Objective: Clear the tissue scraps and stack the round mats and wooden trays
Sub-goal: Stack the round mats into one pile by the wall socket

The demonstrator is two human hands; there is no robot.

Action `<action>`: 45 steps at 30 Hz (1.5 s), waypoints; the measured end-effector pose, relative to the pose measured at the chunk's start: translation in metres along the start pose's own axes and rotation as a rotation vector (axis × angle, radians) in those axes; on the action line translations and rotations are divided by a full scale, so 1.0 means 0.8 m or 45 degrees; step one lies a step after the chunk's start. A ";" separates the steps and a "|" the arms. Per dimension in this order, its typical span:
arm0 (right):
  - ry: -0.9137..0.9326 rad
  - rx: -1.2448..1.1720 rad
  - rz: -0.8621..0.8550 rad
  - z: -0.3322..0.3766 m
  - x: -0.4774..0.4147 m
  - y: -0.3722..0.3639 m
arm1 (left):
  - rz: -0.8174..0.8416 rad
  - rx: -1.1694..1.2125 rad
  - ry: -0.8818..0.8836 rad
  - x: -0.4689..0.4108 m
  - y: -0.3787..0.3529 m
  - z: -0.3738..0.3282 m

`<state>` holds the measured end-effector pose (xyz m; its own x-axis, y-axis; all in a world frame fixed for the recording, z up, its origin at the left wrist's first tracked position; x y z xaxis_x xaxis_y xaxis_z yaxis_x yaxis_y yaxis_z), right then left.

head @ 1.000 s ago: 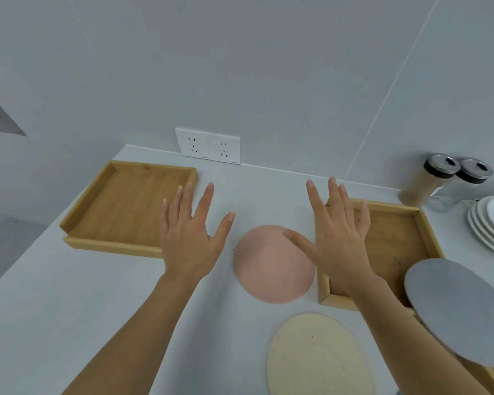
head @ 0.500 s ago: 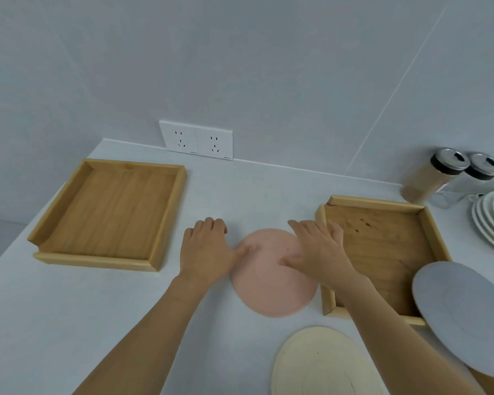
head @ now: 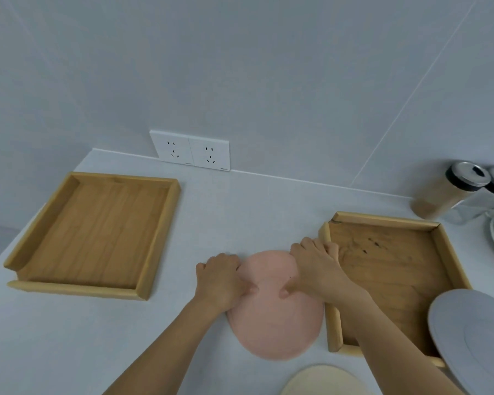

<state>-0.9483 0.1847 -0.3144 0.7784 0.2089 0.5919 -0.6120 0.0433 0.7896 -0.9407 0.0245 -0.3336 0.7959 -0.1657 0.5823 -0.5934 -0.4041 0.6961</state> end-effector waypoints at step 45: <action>0.077 -0.071 -0.945 0.016 -0.010 0.099 | -0.826 -0.410 -0.318 0.007 0.131 -0.027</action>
<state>-1.0017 0.1738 -0.2544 0.9818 0.1587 -0.1044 0.0637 0.2429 0.9680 -1.0009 0.0011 -0.2483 0.9776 -0.1984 -0.0706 0.0272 -0.2136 0.9765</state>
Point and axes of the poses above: each hand's wrist, its own x-axis away from the middle knuckle, its own y-axis out of the back of the hand, z = x × y, the point moved 7 cm from there along -x, towards the middle knuckle, and after that the axes turned 14 degrees about z, right-handed, at the moved point
